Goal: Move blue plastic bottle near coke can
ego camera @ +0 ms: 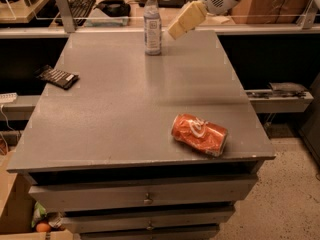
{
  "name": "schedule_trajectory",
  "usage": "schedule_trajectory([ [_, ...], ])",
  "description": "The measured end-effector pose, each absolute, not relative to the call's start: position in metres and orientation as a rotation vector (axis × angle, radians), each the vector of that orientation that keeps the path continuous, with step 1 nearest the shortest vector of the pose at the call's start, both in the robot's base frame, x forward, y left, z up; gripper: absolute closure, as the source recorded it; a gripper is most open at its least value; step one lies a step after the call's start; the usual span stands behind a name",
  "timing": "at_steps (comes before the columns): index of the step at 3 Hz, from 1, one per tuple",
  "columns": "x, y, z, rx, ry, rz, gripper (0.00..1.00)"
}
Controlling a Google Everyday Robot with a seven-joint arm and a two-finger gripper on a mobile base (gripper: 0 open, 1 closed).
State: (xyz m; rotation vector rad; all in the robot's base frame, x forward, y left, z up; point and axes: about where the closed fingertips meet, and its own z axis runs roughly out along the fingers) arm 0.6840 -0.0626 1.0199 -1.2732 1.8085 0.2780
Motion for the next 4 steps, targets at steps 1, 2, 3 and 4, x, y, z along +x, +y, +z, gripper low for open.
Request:
schedule_trajectory([
  [1, 0.698, -0.049, 1.006, -1.227, 1.8, 0.341, 0.0],
  [2, 0.725, -0.023, 0.98, -1.126, 1.806, 0.438, 0.0],
  [3, 0.757, 0.002, 0.963, -0.988, 1.806, 0.497, 0.0],
  [4, 0.792, 0.023, 0.944, -0.871, 1.805, 0.517, 0.0],
])
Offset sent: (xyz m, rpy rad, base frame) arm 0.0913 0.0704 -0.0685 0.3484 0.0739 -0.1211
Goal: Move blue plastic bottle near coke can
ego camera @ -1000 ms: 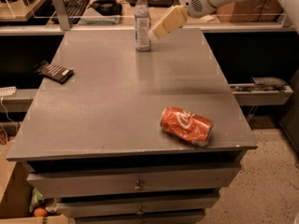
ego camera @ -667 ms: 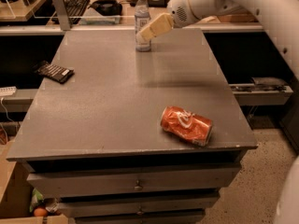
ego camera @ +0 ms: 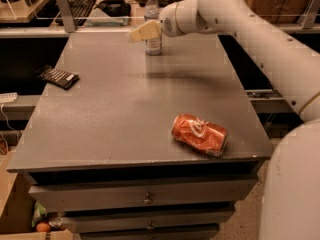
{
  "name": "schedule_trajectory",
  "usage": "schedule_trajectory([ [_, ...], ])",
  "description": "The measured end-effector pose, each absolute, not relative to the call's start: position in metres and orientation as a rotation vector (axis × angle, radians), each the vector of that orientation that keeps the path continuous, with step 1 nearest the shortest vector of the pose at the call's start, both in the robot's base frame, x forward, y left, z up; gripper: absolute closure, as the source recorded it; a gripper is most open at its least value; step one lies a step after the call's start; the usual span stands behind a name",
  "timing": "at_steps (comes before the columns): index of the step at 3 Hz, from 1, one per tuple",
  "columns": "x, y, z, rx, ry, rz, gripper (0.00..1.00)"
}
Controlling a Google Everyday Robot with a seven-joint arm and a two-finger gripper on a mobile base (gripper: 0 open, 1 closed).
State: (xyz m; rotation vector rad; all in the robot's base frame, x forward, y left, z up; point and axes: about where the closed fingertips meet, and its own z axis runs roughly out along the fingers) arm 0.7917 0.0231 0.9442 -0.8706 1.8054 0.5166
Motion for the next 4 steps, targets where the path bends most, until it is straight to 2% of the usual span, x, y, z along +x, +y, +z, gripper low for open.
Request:
schedule_trajectory([
  [2, 0.835, 0.017, 0.913, -0.747, 1.843, 0.379, 0.0],
  [3, 0.851, 0.014, 0.906, -0.677, 1.842, 0.357, 0.18],
  [4, 0.867, 0.015, 0.908, -0.627, 1.819, 0.356, 0.41],
])
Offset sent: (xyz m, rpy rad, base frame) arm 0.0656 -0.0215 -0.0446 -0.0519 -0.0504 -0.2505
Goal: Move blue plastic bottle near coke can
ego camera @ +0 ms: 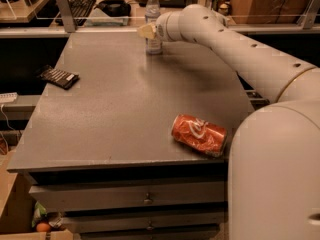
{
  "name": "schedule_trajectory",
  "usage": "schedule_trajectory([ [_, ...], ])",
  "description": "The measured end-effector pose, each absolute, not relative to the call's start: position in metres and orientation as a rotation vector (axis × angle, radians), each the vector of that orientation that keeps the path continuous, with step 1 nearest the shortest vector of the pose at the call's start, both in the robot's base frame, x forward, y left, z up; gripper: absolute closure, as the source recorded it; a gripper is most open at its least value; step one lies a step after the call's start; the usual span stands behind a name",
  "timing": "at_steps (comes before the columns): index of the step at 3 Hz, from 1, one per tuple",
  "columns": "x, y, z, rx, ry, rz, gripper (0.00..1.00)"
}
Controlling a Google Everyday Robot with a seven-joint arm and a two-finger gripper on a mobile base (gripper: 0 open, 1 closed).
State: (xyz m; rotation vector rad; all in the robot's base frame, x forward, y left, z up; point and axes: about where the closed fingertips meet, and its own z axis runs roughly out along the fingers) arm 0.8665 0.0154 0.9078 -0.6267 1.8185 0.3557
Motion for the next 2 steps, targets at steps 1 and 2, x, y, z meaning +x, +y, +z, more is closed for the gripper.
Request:
schedule_trajectory([
  [1, 0.869, 0.016, 0.917, -0.607, 1.799, 0.362, 0.64],
  [2, 0.838, 0.009, 0.946, -0.636, 1.74, 0.416, 0.96],
])
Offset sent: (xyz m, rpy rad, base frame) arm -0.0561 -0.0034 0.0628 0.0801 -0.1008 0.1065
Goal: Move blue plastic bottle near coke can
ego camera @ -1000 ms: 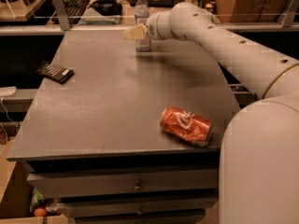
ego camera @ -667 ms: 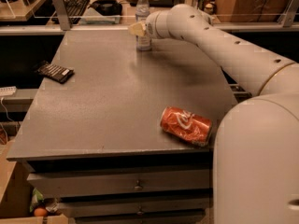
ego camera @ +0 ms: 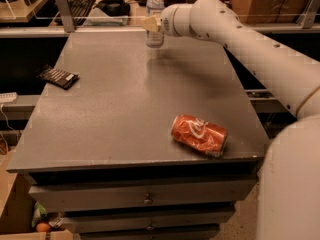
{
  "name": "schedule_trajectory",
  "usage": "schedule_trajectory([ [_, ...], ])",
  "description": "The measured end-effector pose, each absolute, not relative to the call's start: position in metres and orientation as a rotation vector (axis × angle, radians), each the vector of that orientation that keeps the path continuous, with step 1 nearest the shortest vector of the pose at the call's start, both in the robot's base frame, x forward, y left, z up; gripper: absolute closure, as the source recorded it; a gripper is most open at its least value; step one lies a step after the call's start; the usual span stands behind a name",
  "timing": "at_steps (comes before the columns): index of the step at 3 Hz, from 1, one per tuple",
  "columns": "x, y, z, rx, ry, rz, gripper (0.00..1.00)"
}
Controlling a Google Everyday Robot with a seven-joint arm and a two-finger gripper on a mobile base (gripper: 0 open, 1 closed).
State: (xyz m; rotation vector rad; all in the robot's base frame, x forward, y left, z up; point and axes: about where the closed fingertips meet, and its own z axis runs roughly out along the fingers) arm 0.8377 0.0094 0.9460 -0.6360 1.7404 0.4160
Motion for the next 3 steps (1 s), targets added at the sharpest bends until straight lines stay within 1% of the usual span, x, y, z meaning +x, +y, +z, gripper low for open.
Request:
schedule_trajectory([
  [1, 0.796, 0.006, 0.962, -0.728, 1.693, 0.485, 1.0],
  [2, 0.734, 0.024, 0.962, -0.9, 1.669, 0.638, 1.0],
  [3, 0.692, 0.024, 0.951, -1.014, 1.668, 0.701, 1.0],
])
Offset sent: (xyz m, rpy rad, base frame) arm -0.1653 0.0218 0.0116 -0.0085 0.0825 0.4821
